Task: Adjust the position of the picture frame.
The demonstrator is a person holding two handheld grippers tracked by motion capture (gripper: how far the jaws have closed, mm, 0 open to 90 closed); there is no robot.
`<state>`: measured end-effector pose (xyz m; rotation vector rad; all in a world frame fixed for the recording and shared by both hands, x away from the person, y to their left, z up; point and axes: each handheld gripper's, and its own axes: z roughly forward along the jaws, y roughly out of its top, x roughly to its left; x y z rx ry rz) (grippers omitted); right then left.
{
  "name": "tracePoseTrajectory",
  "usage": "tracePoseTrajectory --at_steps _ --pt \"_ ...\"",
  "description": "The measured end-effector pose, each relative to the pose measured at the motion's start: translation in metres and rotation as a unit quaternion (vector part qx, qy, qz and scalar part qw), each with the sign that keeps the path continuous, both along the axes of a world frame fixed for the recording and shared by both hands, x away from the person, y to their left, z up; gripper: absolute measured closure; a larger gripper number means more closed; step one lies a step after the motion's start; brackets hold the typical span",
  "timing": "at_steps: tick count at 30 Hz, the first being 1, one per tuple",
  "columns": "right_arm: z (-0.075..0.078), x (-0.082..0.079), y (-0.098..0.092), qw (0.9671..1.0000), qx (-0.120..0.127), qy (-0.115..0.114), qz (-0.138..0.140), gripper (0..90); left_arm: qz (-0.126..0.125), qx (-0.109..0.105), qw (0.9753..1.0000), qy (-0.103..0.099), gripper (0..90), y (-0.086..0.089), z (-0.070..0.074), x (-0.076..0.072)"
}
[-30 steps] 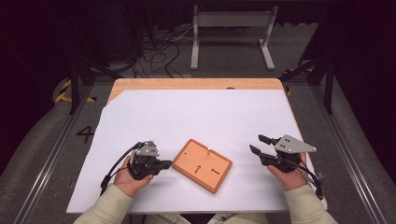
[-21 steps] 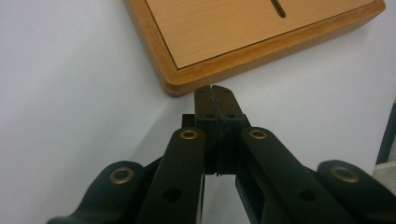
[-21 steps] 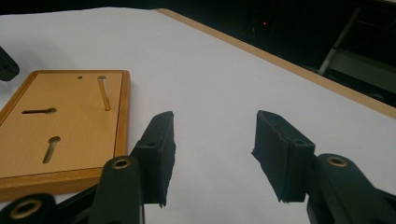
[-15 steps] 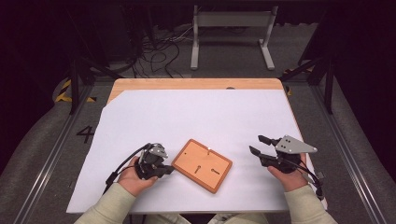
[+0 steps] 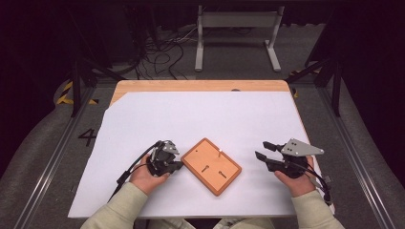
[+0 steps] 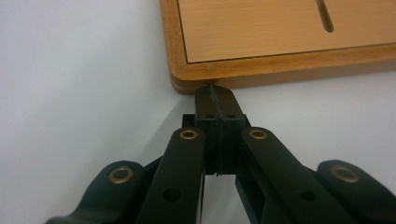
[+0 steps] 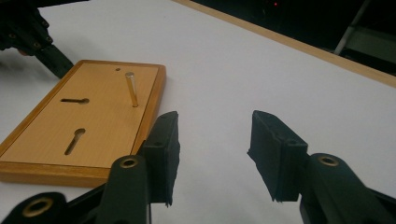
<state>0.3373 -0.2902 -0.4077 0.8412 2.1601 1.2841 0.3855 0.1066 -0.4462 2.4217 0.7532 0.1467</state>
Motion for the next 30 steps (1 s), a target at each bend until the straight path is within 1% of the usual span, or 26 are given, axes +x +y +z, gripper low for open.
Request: tracePoseTrajectory --at_steps 2,3,4,5,7,8,9,10,12,13,14,16,18,19,20,21,22,25,27,30 --pt "0.0 0.0 0.0 1.0 -0.003 0.003 0.0 54.3 0.002 0.001 1.0 -0.001 89.9 -0.003 0.0 0.002" --pt "0.0 0.0 0.0 1.0 -0.004 0.003 0.0 54.9 0.003 0.0 0.9999 -0.011 89.9 -0.009 0.0 0.007" --pt "0.0 0.0 0.0 1.0 -0.004 0.003 0.0 54.9 0.003 0.0 0.9999 -0.011 90.0 -0.009 0.0 0.007" --pt "0.0 -0.001 0.0 1.0 -0.004 0.003 0.001 55.2 0.01 -0.003 0.9999 -0.006 90.0 -0.013 -0.001 0.009" --pt "0.0 -0.001 0.0 1.0 -0.003 0.007 0.001 55.5 0.014 -0.008 0.9998 -0.013 89.9 -0.019 -0.001 0.016" --pt "0.0 0.0 -0.001 0.9999 0.003 0.015 0.003 56.5 0.019 -0.013 0.9997 -0.013 90.0 -0.022 -0.002 0.018" --pt "0.0 0.0 -0.001 0.9998 0.004 0.019 0.005 57.9 0.022 -0.014 0.9995 -0.016 90.0 -0.026 -0.002 0.02" --pt "-0.001 0.0 -0.001 0.9997 0.004 0.022 0.006 59.0 0.025 -0.016 0.9995 -0.014 89.9 -0.029 -0.002 0.022" --pt "-0.001 0.0 -0.001 0.9997 0.003 0.025 0.007 61.0 0.029 -0.021 0.9992 -0.018 89.9 -0.034 -0.003 0.026" --pt "-0.001 0.0 -0.001 0.9996 0.001 0.027 0.006 62.9 0.029 -0.021 0.9992 -0.018 89.9 -0.034 -0.003 0.026" --pt "-0.001 0.0 -0.001 0.9996 -0.003 0.029 0.006 65.0 0.03 -0.019 0.9991 -0.024 89.8 -0.035 -0.003 0.027" --pt "-0.002 0.0 0.0 0.9993 -0.011 0.037 0.004 73.0 0.025 -0.023 0.9991 -0.024 88.4 -0.034 -0.002 0.027" --pt "-0.003 0.0 0.001 0.9986 -0.022 0.047 -0.001 81.2 0.032 -0.034 0.9986 -0.023 86.9 -0.025 0.001 0.025" --pt "-0.003 0.0 0.001 0.9986 -0.022 0.047 -0.001 81.2 0.032 -0.034 0.9986 -0.023 86.4 -0.025 0.001 0.025" --pt "-0.003 0.001 0.001 0.9983 -0.025 0.052 -0.005 84.6 0.033 -0.041 0.9984 -0.023 86.4 -0.021 0.003 0.024" --pt "-0.004 0.002 0.002 0.9974 -0.035 0.062 -0.012 88.3 0.036 -0.054 0.9977 -0.021 86.0 -0.014 0.005 0.022" --pt "-0.004 0.002 0.002 0.9974 -0.035 0.062 -0.012 88.3 0.036 -0.054 0.9977 -0.021 85.9 -0.014 0.005 0.022" --pt "-0.004 0.002 0.004 0.996 -0.052 0.071 -0.017 90.0 0.034 -0.072 0.9966 -0.023 84.9 -0.003 0.011 0.015" --pt "-0.004 0.002 0.006 0.9953 -0.061 0.073 -0.018 90.0 0.031 -0.08 0.9957 -0.034 83.8 0.004 0.016 0.01" --pt "-0.004 0.001 0.011 0.9936 -0.076 0.081 -0.019 90.0 0.032 -0.094 0.9941 -0.044 82.0 0.011 0.021 0.003"
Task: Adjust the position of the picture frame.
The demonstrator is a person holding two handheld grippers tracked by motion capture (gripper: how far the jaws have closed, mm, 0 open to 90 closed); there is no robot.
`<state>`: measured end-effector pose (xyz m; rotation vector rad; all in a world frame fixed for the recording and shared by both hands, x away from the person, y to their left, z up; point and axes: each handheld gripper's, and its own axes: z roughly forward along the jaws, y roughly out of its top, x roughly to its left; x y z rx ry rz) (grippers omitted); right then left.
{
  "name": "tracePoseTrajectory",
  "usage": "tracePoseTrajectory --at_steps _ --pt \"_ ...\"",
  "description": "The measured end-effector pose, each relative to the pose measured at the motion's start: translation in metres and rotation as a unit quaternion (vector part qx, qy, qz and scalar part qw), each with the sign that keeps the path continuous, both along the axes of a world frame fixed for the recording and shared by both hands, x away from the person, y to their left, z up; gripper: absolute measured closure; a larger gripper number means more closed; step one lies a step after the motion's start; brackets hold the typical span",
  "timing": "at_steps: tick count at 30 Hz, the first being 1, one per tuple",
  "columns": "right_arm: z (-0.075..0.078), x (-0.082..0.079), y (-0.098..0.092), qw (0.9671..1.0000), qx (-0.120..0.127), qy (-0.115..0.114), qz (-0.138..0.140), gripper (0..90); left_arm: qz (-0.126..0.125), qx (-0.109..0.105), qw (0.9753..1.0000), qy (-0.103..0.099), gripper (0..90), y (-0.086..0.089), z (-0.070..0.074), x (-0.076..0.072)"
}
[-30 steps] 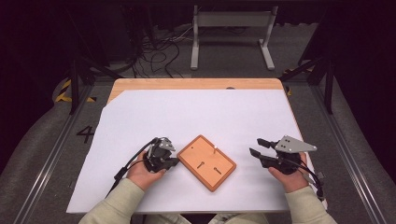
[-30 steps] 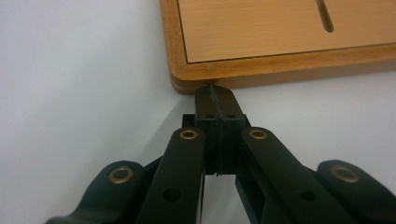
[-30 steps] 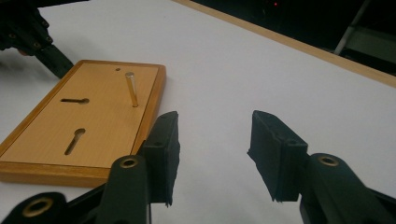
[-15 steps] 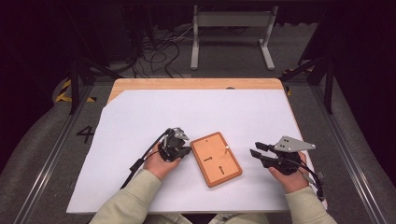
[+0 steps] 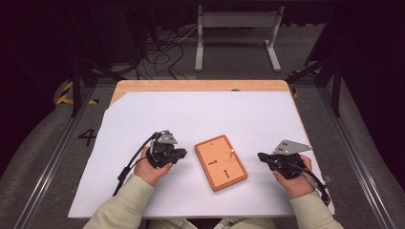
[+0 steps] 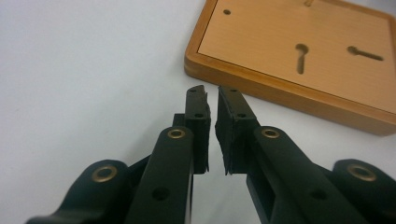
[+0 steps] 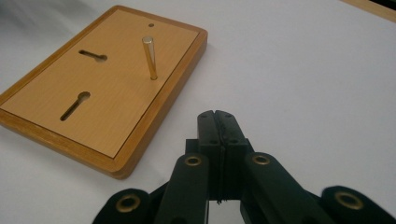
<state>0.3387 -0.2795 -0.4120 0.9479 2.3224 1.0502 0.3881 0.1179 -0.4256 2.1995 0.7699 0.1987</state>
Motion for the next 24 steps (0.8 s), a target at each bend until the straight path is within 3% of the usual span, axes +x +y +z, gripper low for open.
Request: tracePoseTrajectory --at_steps 6,9,17,20,24 --pt "-0.006 0.0 0.011 0.9996 -0.015 0.017 0.016 90.0 0.003 -0.015 0.9999 -0.007 80.1 0.012 0.004 -0.01" --pt "-0.015 0.002 0.021 0.9983 -0.031 0.041 0.028 90.0 0.001 -0.023 0.9997 -0.01 78.9 0.016 0.004 -0.013" --pt "-0.03 0.002 0.037 0.9917 -0.075 0.09 0.052 90.0 -0.004 -0.025 0.9996 -0.011 77.9 0.017 0.005 -0.013" --pt "-0.029 0.001 0.037 0.991 -0.078 0.093 0.057 90.0 -0.005 -0.024 0.9996 -0.01 77.9 0.017 0.004 -0.012" --pt "-0.029 -0.004 0.047 0.9869 -0.074 0.105 0.098 90.0 -0.003 -0.02 0.9998 -0.008 78.0 0.017 0.003 -0.011"
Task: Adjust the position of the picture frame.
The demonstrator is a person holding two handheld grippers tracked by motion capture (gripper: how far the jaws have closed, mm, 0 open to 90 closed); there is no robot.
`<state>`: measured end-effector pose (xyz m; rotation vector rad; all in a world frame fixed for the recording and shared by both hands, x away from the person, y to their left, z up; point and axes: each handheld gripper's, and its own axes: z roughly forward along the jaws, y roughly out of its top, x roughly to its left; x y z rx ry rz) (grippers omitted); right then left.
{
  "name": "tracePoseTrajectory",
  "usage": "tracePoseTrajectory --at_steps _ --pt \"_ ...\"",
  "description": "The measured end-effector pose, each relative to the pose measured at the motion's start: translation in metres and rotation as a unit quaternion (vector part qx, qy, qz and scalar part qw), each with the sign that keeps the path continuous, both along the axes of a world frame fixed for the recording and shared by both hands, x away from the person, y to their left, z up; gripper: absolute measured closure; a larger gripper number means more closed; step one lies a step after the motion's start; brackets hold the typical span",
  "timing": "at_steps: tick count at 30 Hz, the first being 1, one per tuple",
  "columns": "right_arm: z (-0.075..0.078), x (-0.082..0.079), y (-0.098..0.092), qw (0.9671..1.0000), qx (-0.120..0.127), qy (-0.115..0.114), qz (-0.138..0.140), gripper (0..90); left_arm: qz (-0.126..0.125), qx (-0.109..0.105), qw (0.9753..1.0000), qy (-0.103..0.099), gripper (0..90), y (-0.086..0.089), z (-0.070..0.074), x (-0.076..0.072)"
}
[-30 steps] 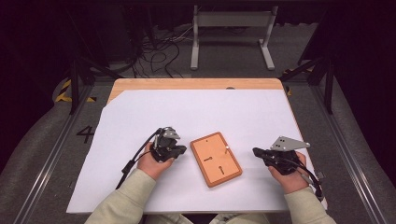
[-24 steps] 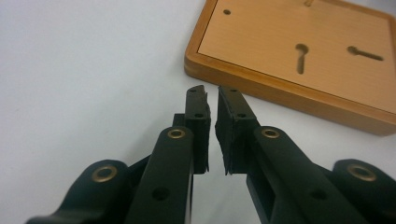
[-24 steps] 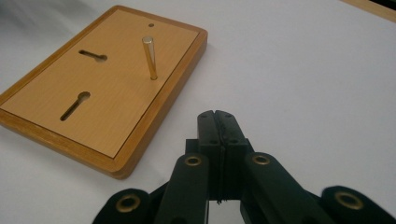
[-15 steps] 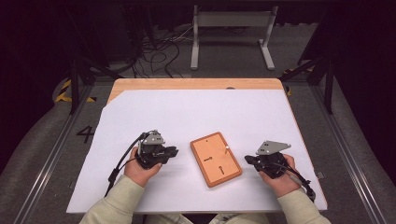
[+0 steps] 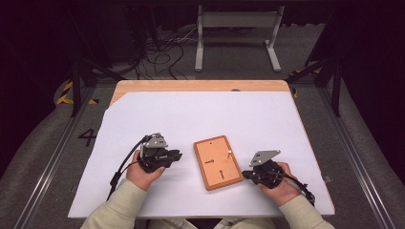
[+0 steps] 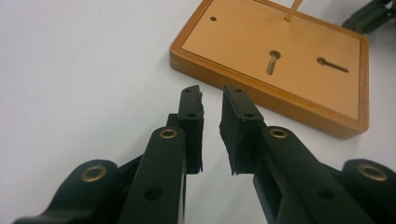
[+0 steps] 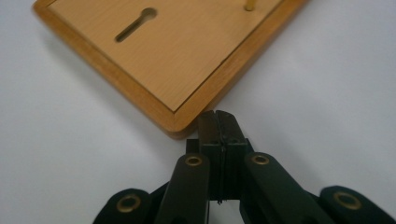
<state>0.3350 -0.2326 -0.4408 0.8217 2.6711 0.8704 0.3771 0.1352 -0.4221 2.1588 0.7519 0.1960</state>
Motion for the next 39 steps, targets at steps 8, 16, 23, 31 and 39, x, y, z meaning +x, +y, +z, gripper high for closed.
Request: tracePoseTrajectory --at_steps 8,16,23,31,39 --pt "-0.001 -0.005 0.026 0.9987 0.007 0.013 0.049 90.0 0.015 0.0 0.9999 0.004 77.9 0.007 -0.002 0.001" --pt "-0.004 -0.002 0.067 0.9942 0.014 0.019 0.105 90.0 0.028 -0.002 0.9996 0.005 77.9 0.015 -0.002 0.001" --pt "-0.005 0.002 0.088 0.9922 0.02 0.018 0.122 90.0 0.036 -0.002 0.9993 0.006 77.7 0.019 -0.003 0.002" --pt "-0.004 0.003 0.099 0.9904 0.022 0.018 0.135 90.0 0.042 -0.01 0.999 0.008 76.1 0.023 -0.001 0.0" --pt "0.025 0.002 0.091 0.9883 0.058 -0.005 0.141 90.0 0.056 -0.018 0.9981 0.014 69.1 0.032 -0.003 -0.004"
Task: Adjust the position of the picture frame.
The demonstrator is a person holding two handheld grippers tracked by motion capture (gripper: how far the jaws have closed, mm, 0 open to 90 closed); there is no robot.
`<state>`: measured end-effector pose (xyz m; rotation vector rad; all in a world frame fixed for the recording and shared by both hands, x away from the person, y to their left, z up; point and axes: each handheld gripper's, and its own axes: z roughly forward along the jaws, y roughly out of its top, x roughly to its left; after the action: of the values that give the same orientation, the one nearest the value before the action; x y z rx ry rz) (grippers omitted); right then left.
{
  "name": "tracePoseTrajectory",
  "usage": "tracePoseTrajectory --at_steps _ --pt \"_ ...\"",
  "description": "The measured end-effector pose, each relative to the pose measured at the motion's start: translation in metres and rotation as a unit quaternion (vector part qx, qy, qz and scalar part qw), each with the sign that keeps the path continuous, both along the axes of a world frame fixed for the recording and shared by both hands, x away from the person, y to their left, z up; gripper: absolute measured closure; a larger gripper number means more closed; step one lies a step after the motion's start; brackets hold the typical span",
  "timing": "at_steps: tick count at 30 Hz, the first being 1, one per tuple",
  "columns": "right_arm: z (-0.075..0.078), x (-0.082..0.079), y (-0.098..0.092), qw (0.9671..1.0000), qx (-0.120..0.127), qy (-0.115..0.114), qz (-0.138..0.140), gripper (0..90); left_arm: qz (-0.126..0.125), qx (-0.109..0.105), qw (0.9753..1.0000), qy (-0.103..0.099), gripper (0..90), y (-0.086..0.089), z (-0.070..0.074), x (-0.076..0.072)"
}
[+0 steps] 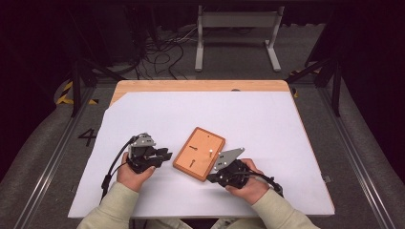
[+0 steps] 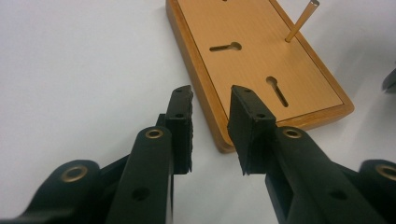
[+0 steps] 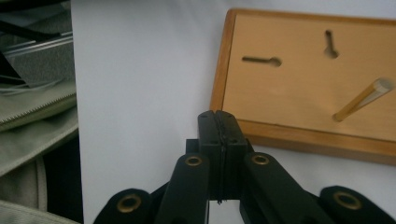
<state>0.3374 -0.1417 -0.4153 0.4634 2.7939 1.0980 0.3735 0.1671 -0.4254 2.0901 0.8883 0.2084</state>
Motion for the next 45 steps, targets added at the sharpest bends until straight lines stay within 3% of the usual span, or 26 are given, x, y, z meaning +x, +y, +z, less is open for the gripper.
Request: tracePoseTrajectory --at_steps 7,9,14,21,30,39,45 --pt "0.02 0.012 -0.009 0.9995 0.031 -0.006 -0.007 90.0 0.008 0.0 1.0 0.0 67.5 0.008 -0.001 -0.007" --pt "0.032 0.019 -0.012 0.9987 0.046 -0.015 -0.015 90.0 0.018 -0.001 0.9998 0.006 65.7 0.013 -0.003 -0.01" --pt "0.044 0.033 -0.013 0.9981 0.053 -0.023 -0.024 90.0 0.028 -0.003 0.9996 0.004 64.1 0.019 -0.004 -0.015" --pt "0.056 0.062 -0.003 0.9955 0.069 -0.03 -0.058 90.0 0.041 -0.007 0.9991 -0.001 59.9 0.025 -0.005 -0.015" --pt "0.066 0.094 0.009 0.994 0.066 -0.029 -0.081 90.0 0.045 -0.012 0.9989 0.0 59.6 0.026 -0.005 -0.013" --pt "0.061 0.129 0.019 0.9922 0.047 -0.021 -0.113 90.0 0.047 -0.013 0.9988 0.0 59.9 0.026 -0.005 -0.01" --pt "0.06 0.144 0.025 0.9916 0.039 -0.025 -0.12 90.0 0.05 -0.014 0.9987 0.004 59.9 0.026 -0.006 -0.008"
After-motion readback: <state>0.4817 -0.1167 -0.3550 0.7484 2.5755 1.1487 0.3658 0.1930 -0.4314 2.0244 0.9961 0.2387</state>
